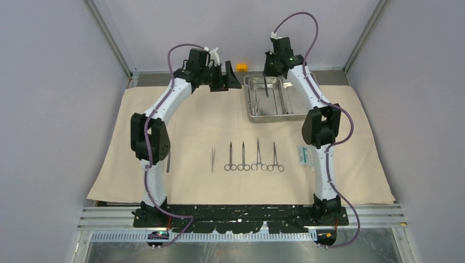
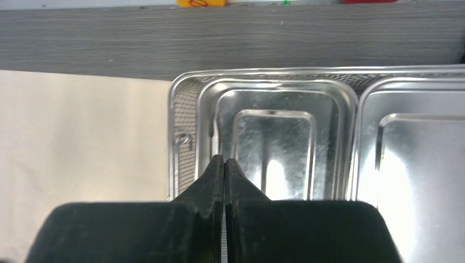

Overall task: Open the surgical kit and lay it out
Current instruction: Place the medical item in the surgical kit.

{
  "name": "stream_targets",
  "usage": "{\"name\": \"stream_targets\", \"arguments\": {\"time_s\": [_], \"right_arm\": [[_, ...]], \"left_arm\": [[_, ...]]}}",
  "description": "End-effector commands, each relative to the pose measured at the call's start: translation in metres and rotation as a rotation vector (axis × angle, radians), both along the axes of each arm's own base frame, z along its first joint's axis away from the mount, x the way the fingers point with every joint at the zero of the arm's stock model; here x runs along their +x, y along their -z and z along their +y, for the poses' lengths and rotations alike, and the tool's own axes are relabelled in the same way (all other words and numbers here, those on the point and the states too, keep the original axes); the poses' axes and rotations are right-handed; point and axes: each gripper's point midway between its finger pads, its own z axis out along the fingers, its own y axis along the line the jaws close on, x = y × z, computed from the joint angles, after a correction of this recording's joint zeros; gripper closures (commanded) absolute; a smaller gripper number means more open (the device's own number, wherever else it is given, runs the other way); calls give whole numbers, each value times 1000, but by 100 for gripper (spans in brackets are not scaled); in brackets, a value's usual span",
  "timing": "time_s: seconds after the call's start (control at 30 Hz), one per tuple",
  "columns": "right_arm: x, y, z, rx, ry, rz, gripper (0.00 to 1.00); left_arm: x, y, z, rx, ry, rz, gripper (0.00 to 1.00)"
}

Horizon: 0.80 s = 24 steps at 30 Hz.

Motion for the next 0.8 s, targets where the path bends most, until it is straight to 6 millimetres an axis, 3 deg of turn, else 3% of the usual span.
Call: {"name": "stream_targets", "arguments": {"time_s": [0.0,0.07,0.27,0.77], "right_arm": [[-26,-67,24,161,2,-46,99],[-34,-68,28,175,4,-34,100],[-53,-67,37,185,6,-12,99],[-62,-54,43,192,10,29,100]], "left_arm": [[21,-19,-38,-180,-18,72,21],[24,-10,-49,-205,-18,111,23],[21,-12,-76,-270,21,142,27],[14,7,-96,-360,45,258,30]]}}
